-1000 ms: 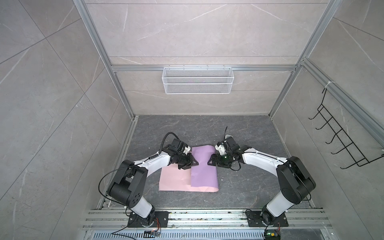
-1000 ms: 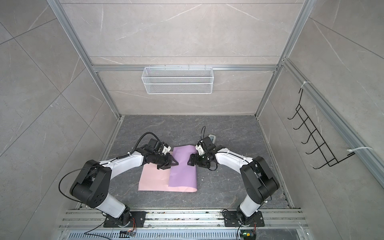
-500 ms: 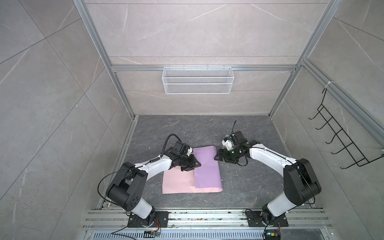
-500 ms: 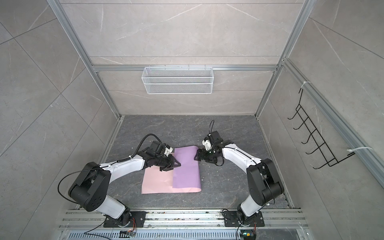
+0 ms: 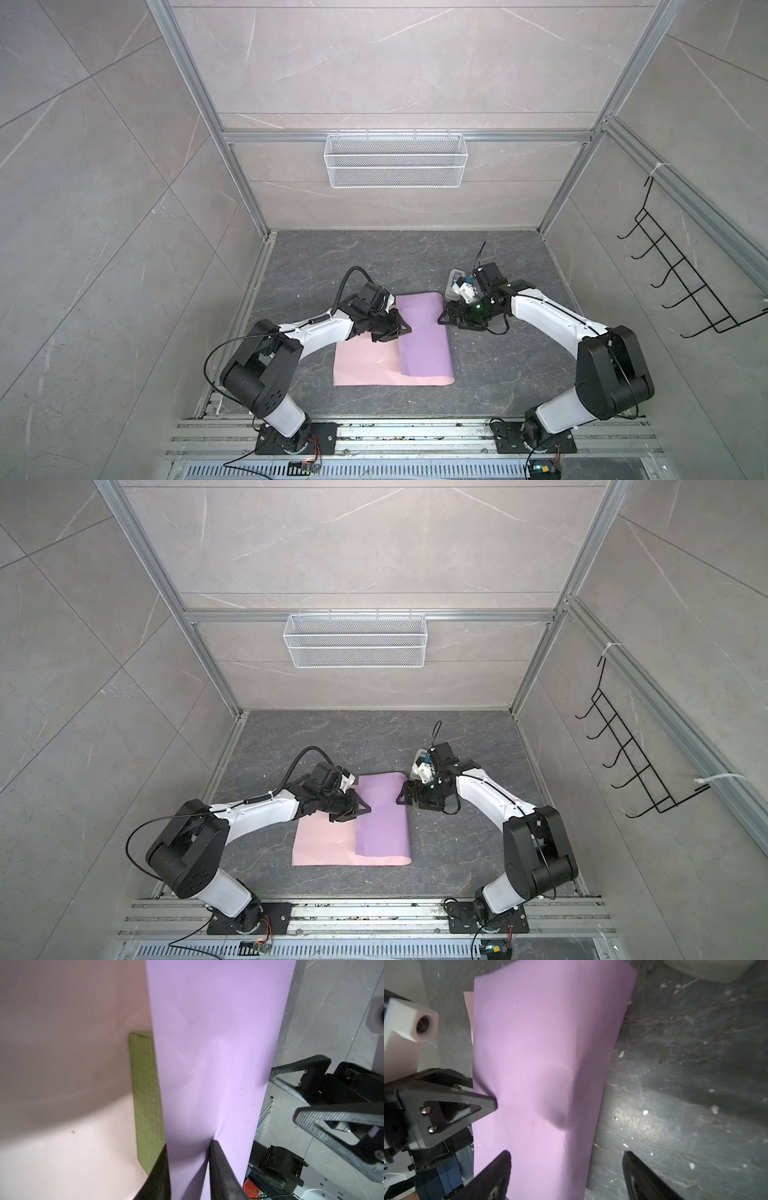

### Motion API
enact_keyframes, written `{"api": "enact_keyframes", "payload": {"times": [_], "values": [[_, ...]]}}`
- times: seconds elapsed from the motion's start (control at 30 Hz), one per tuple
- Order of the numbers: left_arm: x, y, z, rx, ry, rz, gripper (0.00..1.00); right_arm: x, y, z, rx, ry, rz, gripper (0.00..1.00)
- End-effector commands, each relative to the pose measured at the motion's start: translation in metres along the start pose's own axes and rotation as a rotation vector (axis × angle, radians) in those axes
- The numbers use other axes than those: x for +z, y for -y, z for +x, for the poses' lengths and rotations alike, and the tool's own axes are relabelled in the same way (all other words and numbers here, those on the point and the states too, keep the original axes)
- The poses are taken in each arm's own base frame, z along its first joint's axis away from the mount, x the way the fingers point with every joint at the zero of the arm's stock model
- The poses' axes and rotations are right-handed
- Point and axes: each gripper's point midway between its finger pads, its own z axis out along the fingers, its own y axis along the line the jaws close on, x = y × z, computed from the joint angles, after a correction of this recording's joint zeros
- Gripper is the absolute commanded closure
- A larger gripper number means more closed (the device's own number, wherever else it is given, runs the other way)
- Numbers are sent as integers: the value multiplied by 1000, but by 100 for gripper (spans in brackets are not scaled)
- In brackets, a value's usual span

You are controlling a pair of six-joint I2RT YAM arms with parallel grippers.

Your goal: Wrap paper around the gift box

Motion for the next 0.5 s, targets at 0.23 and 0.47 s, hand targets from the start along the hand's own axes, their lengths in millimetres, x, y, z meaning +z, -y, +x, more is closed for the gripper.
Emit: {"api": "enact_keyframes", "payload": {"times": [0.23, 0.47], "values": [[9, -40, 11, -49, -28, -155, 92, 27, 1, 24, -1, -63, -3, 16], [6, -35, 8, -36, -23, -150, 89, 41, 11, 32, 27, -71, 32, 18]]}}
